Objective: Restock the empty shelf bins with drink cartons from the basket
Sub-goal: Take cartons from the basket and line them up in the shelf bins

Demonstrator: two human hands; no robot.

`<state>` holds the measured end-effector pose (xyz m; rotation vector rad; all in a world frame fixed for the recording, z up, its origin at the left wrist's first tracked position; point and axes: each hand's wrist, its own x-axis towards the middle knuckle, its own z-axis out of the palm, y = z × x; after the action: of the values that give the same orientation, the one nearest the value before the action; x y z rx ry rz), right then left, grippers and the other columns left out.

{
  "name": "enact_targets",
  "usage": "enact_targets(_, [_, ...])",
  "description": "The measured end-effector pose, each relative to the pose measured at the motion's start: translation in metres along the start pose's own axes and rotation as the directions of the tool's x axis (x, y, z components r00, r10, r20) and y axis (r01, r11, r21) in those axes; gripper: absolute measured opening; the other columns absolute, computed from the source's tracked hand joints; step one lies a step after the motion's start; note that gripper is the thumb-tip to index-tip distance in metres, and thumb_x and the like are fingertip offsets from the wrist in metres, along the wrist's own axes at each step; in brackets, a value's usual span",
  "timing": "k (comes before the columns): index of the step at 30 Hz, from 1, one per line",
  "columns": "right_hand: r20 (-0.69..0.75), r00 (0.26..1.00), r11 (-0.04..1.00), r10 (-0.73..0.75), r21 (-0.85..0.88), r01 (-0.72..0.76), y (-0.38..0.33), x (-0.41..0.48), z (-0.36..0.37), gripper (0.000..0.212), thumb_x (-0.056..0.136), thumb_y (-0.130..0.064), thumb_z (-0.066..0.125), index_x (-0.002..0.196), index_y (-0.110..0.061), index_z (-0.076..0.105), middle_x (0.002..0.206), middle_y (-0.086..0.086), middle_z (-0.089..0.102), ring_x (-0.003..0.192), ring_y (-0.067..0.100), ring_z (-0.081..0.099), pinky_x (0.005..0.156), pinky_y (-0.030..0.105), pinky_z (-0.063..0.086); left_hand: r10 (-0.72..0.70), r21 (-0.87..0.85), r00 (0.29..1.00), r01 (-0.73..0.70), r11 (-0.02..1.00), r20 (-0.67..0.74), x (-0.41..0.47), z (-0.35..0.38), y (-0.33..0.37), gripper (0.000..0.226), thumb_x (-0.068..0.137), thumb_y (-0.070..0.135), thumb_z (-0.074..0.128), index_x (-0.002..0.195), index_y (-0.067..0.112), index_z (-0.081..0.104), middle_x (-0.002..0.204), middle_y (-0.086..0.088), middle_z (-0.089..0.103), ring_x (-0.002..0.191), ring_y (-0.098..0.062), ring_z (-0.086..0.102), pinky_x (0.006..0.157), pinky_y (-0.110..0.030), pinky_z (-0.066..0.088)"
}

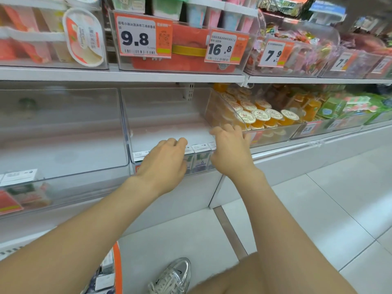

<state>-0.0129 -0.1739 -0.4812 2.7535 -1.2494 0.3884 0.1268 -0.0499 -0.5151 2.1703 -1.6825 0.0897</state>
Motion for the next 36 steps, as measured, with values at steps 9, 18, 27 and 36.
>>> enact_targets(9, [0.451, 0.787, 0.889, -0.421, 0.379, 0.258, -0.111, -0.066, -0.005, 0.032, 0.088, -0.01, 0.049, 0.099, -0.012, 0.078, 0.103, 0.011, 0.074, 0.101, 0.033, 0.065, 0.087, 0.043, 0.058, 0.177, -0.051, 0.928, -0.204, 0.978, -0.328, -0.111, -0.024, -0.059, 0.043, 0.077, -0.007, 0.044, 0.109, 0.009, 0.068, 0.101, -0.005, 0.069, 0.095, -0.028, 0.059, 0.084, -0.036, 0.047])
enact_targets(18, [0.732, 0.32, 0.762, -0.602, 0.406, 0.505, -0.233, -0.135, 0.078, 0.033, 0.094, -0.01, 0.047, 0.115, 0.004, 0.067, 0.101, 0.021, 0.07, 0.092, 0.043, 0.064, 0.076, 0.047, 0.058, -0.131, -0.058, 0.97, 0.146, 0.988, 0.206, -0.256, -0.009, -0.16, 0.039, 0.087, -0.007, 0.055, 0.109, 0.024, 0.065, 0.103, 0.008, 0.069, 0.091, -0.019, 0.065, 0.074, -0.039, 0.053])
enact_targets(27, [0.787, 0.181, 0.602, -0.59, 0.28, 0.748, -0.276, -0.187, 0.176, 0.014, 0.094, -0.001, 0.053, 0.085, -0.011, 0.05, 0.086, 0.01, 0.054, 0.07, 0.029, 0.051, 0.057, 0.04, 0.045, -0.328, 0.045, 0.619, 0.426, 0.903, 0.714, -0.382, 0.068, -0.216, 0.035, 0.095, 0.01, 0.053, 0.124, 0.029, 0.06, 0.103, -0.001, 0.061, 0.093, -0.023, 0.062, 0.081, -0.039, 0.055])
enact_targets(36, [0.583, 0.012, 0.115, -0.812, 0.139, 0.984, -0.274, -0.214, 0.234, 0.058, 0.103, -0.011, 0.058, 0.156, -0.009, 0.036, 0.157, 0.015, 0.036, 0.14, 0.034, 0.04, 0.104, 0.047, 0.041, -0.424, 0.205, 0.598, 0.4, 0.893, 0.68, -0.413, 0.11, -0.217, 0.091, 0.09, -0.009, 0.056, 0.163, 0.031, 0.02, 0.171, 0.0, 0.011, 0.153, -0.032, 0.022, 0.121, -0.052, 0.031])
